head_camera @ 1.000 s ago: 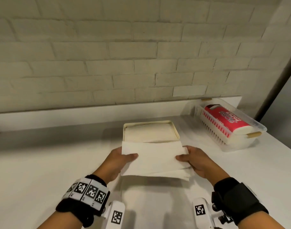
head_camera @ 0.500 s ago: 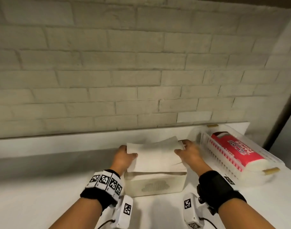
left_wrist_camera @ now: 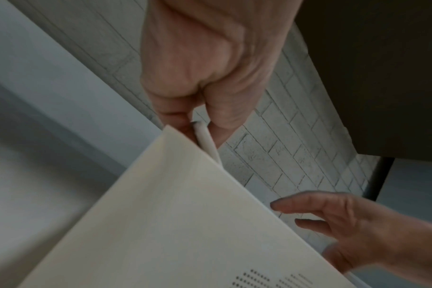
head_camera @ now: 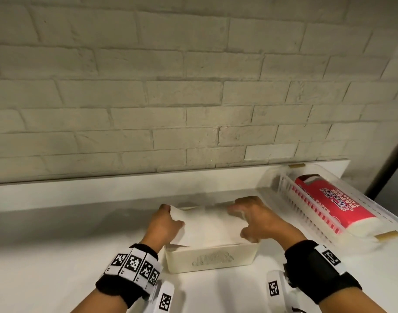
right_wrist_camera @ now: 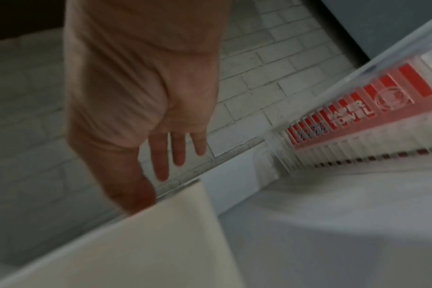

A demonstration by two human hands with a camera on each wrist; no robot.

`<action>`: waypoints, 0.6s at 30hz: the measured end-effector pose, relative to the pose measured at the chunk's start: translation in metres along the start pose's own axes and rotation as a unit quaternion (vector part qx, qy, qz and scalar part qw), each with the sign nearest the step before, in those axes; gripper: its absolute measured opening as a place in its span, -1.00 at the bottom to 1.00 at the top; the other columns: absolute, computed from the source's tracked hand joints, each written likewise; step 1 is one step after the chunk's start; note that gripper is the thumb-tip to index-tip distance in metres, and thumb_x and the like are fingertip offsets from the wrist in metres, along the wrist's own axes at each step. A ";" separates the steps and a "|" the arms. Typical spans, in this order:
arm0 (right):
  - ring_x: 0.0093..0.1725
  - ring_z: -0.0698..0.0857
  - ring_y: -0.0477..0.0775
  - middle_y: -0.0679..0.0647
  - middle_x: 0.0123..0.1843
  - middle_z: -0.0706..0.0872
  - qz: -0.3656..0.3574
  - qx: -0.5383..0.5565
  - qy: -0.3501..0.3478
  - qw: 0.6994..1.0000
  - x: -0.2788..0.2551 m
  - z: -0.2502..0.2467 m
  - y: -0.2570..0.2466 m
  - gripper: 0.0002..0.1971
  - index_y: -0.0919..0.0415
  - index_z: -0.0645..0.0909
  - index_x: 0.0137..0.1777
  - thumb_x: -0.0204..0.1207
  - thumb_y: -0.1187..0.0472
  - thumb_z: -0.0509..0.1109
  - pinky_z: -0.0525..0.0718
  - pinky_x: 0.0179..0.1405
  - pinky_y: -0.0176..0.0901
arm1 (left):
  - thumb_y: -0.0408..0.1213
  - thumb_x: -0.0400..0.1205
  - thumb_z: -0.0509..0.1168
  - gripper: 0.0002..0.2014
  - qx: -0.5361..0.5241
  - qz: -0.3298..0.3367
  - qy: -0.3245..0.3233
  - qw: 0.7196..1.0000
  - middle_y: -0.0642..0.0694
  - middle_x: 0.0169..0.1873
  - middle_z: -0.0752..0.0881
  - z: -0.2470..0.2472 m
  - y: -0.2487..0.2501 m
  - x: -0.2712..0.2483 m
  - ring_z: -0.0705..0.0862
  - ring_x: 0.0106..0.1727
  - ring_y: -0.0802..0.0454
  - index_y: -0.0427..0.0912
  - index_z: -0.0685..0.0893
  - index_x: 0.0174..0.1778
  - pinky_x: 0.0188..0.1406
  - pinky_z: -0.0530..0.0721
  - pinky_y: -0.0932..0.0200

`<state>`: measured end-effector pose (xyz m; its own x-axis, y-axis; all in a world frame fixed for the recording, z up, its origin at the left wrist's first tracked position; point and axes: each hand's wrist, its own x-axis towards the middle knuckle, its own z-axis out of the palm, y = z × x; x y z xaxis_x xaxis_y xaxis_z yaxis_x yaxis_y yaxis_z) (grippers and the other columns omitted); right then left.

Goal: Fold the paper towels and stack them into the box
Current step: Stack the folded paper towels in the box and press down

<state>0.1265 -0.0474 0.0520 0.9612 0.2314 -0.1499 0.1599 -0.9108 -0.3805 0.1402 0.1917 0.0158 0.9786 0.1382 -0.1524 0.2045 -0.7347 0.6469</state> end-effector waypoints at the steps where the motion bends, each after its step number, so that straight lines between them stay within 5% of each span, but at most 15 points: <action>1: 0.47 0.31 -0.07 -0.10 0.46 0.36 -0.016 -0.036 -0.027 0.999 -0.001 0.000 -0.001 -0.29 -0.08 0.44 0.45 0.31 0.41 0.45 0.42 0.15 -0.45 | -0.22 0.56 0.38 -0.55 0.001 -0.001 0.000 1.000 -0.24 0.14 0.66 0.000 0.000 0.000 0.65 0.12 -0.16 -0.34 0.44 0.28 -0.21 0.49 0.24; 5: 0.51 0.32 0.00 -0.06 0.43 0.51 -0.056 -0.105 -0.053 0.992 0.001 0.010 0.003 -0.44 0.04 0.50 0.42 0.39 0.36 0.37 0.16 0.54 -0.15 | -0.20 0.57 0.38 -0.49 0.007 -0.008 -0.005 1.000 -0.25 0.18 0.63 -0.001 0.002 -0.002 0.64 0.16 -0.18 -0.36 0.40 0.34 -0.17 0.50 0.23; 8: 0.45 0.40 0.10 0.13 0.27 0.65 -0.058 -0.102 -0.025 0.993 0.005 0.018 0.007 -0.64 0.20 0.62 0.21 0.39 0.32 0.37 0.02 0.51 -0.17 | -0.19 0.58 0.37 -0.47 0.000 -0.016 -0.010 1.000 -0.27 0.19 0.63 -0.002 0.002 -0.003 0.66 0.13 -0.21 -0.36 0.38 0.37 -0.20 0.49 0.22; 11: 0.39 0.50 0.08 0.03 0.02 0.74 -0.070 -0.075 0.032 0.994 0.007 0.022 0.006 -0.69 -0.23 0.73 -0.10 0.45 0.26 0.29 0.02 0.61 -0.17 | -0.13 0.59 0.35 -0.45 -0.006 -0.021 -0.008 1.000 -0.28 0.23 0.61 -0.003 0.002 -0.003 0.65 0.16 -0.21 -0.36 0.37 0.38 -0.14 0.51 0.19; 14: 0.46 0.43 0.10 -0.05 0.24 0.72 -0.051 -0.054 0.084 0.994 0.007 0.021 0.010 -0.74 -0.11 0.72 0.15 0.58 0.13 0.26 0.17 0.59 -0.13 | -0.04 0.60 0.32 -0.47 -0.023 -0.025 -0.004 0.999 -0.25 0.19 0.63 -0.003 0.001 -0.001 0.63 0.16 -0.18 -0.36 0.41 0.32 -0.05 0.54 0.16; 18: 0.36 0.56 0.10 -0.10 0.15 0.77 -0.088 -0.029 0.109 0.990 -0.001 0.018 0.015 -0.77 0.00 0.75 0.14 0.55 0.17 0.34 0.20 0.59 -0.07 | 0.02 0.61 0.29 -0.42 -0.050 -0.028 0.002 0.998 -0.25 0.26 0.61 -0.002 -0.002 0.001 0.59 0.25 -0.19 -0.34 0.42 0.38 0.16 0.57 0.07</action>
<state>0.1240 -0.0546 0.0297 0.9422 0.3143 0.1156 0.3349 -0.8831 -0.3287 0.1406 0.1950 0.0162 0.9656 0.1796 -0.1882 0.2601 -0.6559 0.7086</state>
